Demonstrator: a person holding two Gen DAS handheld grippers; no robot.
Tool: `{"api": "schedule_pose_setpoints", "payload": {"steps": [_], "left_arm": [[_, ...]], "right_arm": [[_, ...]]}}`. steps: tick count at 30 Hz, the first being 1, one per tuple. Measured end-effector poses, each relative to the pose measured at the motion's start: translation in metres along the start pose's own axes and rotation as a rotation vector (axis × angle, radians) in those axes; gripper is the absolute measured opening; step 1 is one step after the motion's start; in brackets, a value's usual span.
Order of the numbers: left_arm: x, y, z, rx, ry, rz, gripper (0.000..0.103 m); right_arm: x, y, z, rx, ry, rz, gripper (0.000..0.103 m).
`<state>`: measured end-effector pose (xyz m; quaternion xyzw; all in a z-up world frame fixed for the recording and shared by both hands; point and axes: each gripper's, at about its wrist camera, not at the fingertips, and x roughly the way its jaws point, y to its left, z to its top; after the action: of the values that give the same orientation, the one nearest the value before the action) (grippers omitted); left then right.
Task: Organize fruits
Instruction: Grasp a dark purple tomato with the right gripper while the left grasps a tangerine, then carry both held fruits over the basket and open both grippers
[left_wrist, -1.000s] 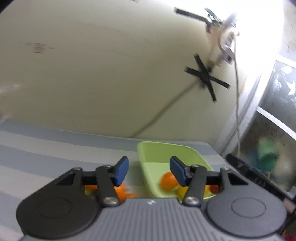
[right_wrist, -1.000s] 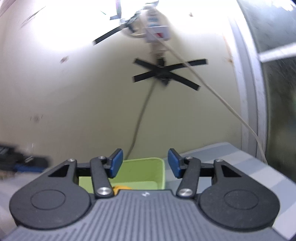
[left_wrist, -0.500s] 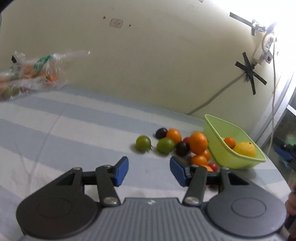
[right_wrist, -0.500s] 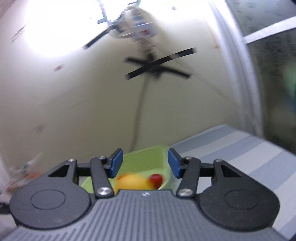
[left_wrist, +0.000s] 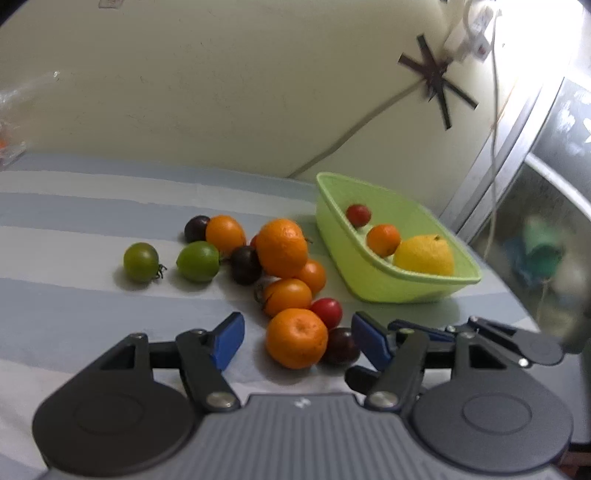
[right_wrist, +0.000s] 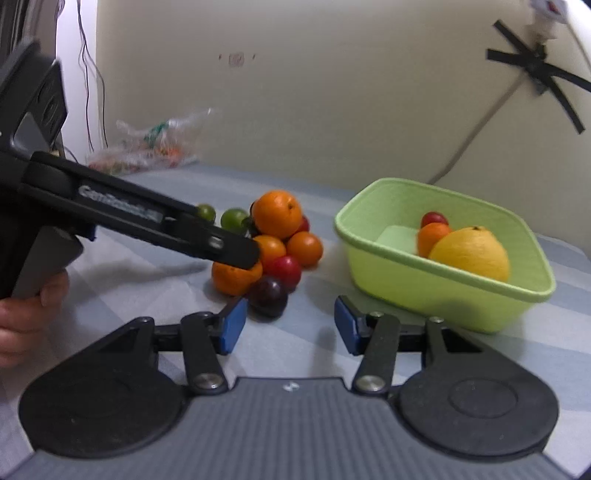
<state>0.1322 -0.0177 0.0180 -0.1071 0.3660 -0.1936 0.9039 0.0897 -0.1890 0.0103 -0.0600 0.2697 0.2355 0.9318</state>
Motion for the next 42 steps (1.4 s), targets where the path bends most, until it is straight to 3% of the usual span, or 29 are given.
{"api": "schedule_pose_setpoints", "payload": {"steps": [2, 4, 5, 9, 13, 17, 23, 29, 38, 42], "left_arm": [[0.004, 0.000, -0.002, -0.011, 0.007, 0.020, 0.063], [0.003, 0.003, -0.003, -0.028, -0.003, 0.019, 0.055], [0.002, 0.004, -0.005, -0.040, -0.006, 0.002, 0.046], [-0.005, 0.002, -0.011, -0.049, -0.022, 0.004, 0.037], [-0.018, -0.004, -0.017, -0.045, -0.016, 0.005, 0.036], [-0.037, -0.004, -0.027, -0.070, -0.001, -0.056, 0.036], [-0.065, -0.017, -0.051, -0.027, 0.004, -0.089, 0.036], [-0.072, -0.019, -0.062, 0.022, 0.011, -0.017, 0.036], [-0.070, -0.024, -0.070, 0.046, 0.000, 0.019, 0.047], [-0.066, -0.023, -0.073, 0.049, -0.008, 0.023, 0.047]], "right_arm": [[0.006, 0.000, 0.002, -0.001, 0.017, 0.001, 0.049], [0.009, -0.002, 0.004, 0.007, 0.029, 0.017, 0.046], [0.011, -0.001, 0.005, 0.009, 0.027, 0.024, 0.045], [0.012, 0.010, 0.004, -0.017, 0.035, 0.067, 0.025], [0.003, 0.020, -0.001, -0.049, 0.033, 0.049, 0.025], [-0.017, 0.025, -0.010, -0.033, 0.018, 0.065, 0.024], [-0.052, 0.035, -0.036, -0.014, 0.017, 0.075, 0.024], [-0.065, 0.028, -0.046, 0.015, 0.015, 0.024, 0.025], [-0.066, 0.038, -0.055, -0.029, -0.008, 0.002, 0.031], [-0.064, 0.036, -0.054, -0.027, -0.008, 0.001, 0.033]]}}
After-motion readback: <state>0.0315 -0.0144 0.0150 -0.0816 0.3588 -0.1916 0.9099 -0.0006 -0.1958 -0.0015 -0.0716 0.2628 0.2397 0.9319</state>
